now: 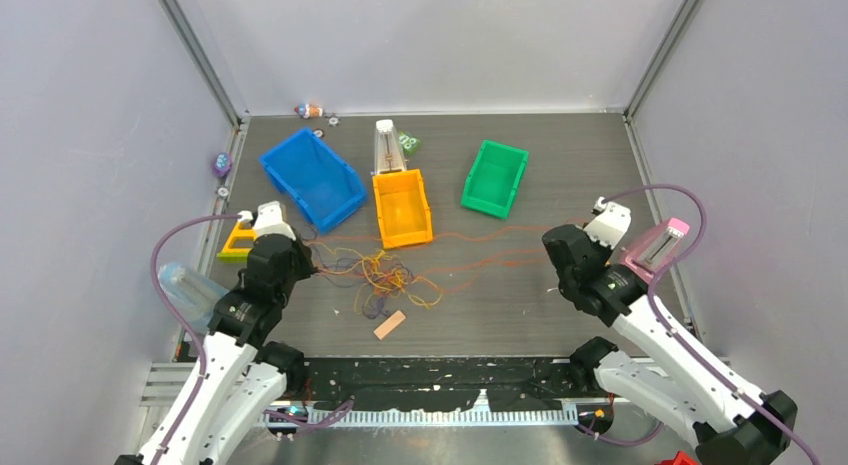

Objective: Untangle the cables

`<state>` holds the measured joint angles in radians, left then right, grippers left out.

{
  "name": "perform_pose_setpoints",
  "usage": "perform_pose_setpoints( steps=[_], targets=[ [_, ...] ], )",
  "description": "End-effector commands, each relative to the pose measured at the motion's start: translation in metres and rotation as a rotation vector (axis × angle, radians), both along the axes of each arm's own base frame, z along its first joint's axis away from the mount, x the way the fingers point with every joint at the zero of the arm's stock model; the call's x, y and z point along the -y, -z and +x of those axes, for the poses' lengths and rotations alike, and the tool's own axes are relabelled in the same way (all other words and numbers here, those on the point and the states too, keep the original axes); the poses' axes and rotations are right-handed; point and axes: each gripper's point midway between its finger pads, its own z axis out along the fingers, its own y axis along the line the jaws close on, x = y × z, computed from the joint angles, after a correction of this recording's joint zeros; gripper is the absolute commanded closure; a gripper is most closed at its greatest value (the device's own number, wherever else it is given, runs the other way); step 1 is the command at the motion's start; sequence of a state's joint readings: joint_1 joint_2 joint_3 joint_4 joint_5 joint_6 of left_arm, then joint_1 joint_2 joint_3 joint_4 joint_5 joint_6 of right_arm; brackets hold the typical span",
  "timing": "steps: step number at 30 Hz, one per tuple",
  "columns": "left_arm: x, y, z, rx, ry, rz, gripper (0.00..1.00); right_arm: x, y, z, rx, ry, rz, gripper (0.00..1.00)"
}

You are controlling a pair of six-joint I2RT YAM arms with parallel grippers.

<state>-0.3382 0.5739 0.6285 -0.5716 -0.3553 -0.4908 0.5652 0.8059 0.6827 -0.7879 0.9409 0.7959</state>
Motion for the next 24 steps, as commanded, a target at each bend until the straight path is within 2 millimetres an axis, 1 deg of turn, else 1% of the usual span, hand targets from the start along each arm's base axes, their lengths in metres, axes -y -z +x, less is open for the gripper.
perform_pose_setpoints(
  steps=[1,2,3,4,5,6,7,8,9,10,11,12,13,14,15,19,22,24],
  targets=[
    [0.023,-0.012,0.010,0.070,0.097,-0.075,1.00,-0.039,-0.045,0.024,0.106,-0.296,0.040,0.95],
    [0.026,-0.013,0.010,0.075,0.118,-0.078,1.00,-0.052,-0.053,0.026,0.143,-0.367,0.085,0.95],
    [0.028,-0.013,0.010,0.074,0.131,-0.082,0.99,-0.058,-0.058,0.026,0.152,-0.413,0.081,0.95],
    [0.031,-0.013,0.010,0.071,0.146,-0.085,0.91,-0.072,-0.068,0.026,0.188,-0.491,0.125,0.95],
    [0.034,-0.014,0.010,0.072,0.167,-0.087,0.72,-0.080,-0.076,0.027,0.210,-0.541,0.126,0.95],
    [0.037,-0.014,0.010,0.062,0.186,-0.089,0.46,-0.092,-0.086,0.026,0.229,-0.615,0.149,0.95],
    [0.041,-0.014,0.008,0.047,0.203,-0.094,0.28,-0.100,-0.093,0.026,0.248,-0.656,0.162,0.95],
    [0.045,-0.014,0.008,0.035,0.227,-0.099,0.18,-0.113,-0.103,0.024,0.257,-0.738,0.180,0.95],
    [0.051,-0.016,0.007,0.031,0.265,-0.108,0.12,-0.120,-0.110,0.024,0.271,-0.778,0.188,0.95],
    [0.062,-0.019,0.007,0.037,0.326,-0.125,0.10,-0.134,-0.121,0.021,0.280,-0.855,0.204,0.95],
    [0.080,-0.025,0.006,0.059,0.432,-0.152,0.09,-0.140,-0.123,0.022,0.273,-0.887,0.209,0.95],
    [0.098,-0.033,0.003,0.085,0.541,-0.172,0.07,-0.150,-0.134,0.019,0.287,-0.950,0.223,0.95],
    [0.108,-0.040,0.002,0.098,0.586,-0.183,0.07,-0.156,-0.136,0.019,0.280,-0.979,0.226,0.95],
    [0.116,-0.045,0.001,0.116,0.637,-0.176,0.07,-0.165,-0.146,0.015,0.295,-1.040,0.237,0.95],
    [0.124,-0.053,0.000,0.142,0.678,-0.168,0.07,-0.173,-0.152,0.013,0.300,-1.084,0.250,0.95],
    [0.153,-0.087,-0.008,0.283,0.832,-0.168,0.06,-0.191,-0.166,0.006,0.326,-1.206,0.261,0.95],
    [0.178,-0.112,-0.019,0.401,0.955,-0.212,0.07,-0.202,-0.170,0.001,0.333,-1.283,0.268,0.95],
    [0.193,-0.124,-0.023,0.461,1.012,-0.224,0.07,-0.209,-0.169,-0.002,0.323,-1.328,0.279,0.95]
  ],
)
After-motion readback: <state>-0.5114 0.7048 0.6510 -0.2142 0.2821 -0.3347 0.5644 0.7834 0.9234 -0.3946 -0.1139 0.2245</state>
